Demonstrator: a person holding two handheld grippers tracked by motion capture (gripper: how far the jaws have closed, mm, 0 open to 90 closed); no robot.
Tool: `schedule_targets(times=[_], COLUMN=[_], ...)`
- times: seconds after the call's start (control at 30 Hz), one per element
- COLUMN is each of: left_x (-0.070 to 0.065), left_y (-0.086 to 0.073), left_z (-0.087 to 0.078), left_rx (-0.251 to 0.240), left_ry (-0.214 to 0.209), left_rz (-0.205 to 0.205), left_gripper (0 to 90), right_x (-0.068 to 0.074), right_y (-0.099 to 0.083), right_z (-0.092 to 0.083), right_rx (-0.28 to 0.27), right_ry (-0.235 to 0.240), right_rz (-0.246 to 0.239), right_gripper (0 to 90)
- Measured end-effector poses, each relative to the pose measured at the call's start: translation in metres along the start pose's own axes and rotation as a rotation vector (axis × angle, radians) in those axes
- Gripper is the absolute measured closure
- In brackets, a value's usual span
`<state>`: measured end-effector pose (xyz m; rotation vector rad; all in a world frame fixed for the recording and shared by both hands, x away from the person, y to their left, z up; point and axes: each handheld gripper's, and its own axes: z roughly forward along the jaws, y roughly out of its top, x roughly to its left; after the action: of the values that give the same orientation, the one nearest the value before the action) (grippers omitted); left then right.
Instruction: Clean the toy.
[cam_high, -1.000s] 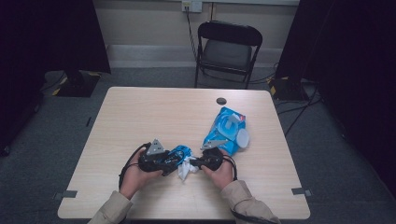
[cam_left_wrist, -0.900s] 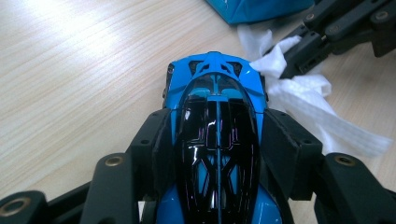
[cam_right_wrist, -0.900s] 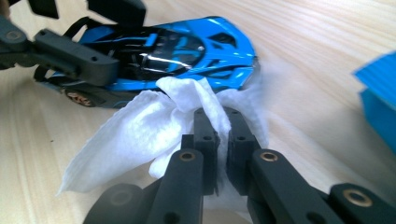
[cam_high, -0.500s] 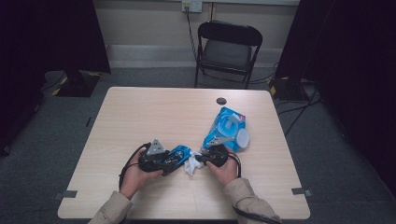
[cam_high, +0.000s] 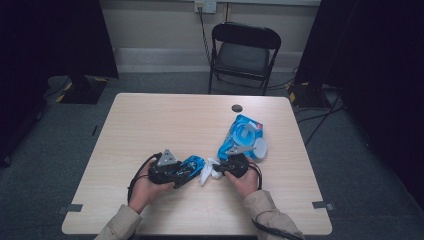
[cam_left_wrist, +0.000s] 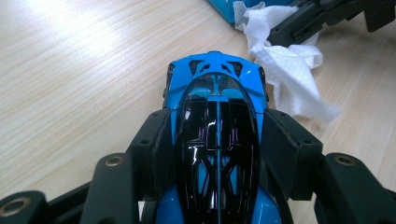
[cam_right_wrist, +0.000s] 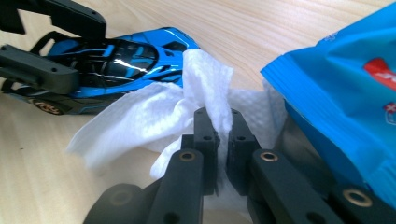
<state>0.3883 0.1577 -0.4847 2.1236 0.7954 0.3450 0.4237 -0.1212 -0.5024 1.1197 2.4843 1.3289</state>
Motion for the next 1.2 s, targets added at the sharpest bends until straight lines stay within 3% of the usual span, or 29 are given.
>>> schedule_targets(times=[0.27,0.47,0.77,0.93,1.1,1.2], left_x=[0.0,0.0,0.0,0.0,0.0,0.0], left_y=[0.0,0.0,0.0,-0.001,-0.001,-0.001], left_z=[0.0,0.0,0.0,0.0,0.0,0.0], left_rx=[-0.006,-0.001,-0.005,-0.009,-0.01,-0.011], left_ry=[0.0,0.002,0.004,0.002,0.002,0.002], left_rz=[-0.013,-0.018,-0.021,-0.022,-0.025,-0.025], left_gripper=[44.1,44.1,44.0,44.0,44.0,44.0], right_x=[0.012,0.034,0.07,0.084,0.094,0.097], right_y=[0.001,-0.002,-0.001,-0.001,0.001,0.003], right_z=[-0.017,-0.021,-0.003,0.014,0.028,0.035], right_rx=[-0.016,-0.019,0.011,0.04,0.054,0.056], right_ry=[0.037,0.1,0.216,0.25,0.255,0.269], right_rz=[-0.064,-0.121,-0.169,-0.181,-0.202,-0.185], right_gripper=[85.8,85.7,85.7,85.6,85.5,85.5])
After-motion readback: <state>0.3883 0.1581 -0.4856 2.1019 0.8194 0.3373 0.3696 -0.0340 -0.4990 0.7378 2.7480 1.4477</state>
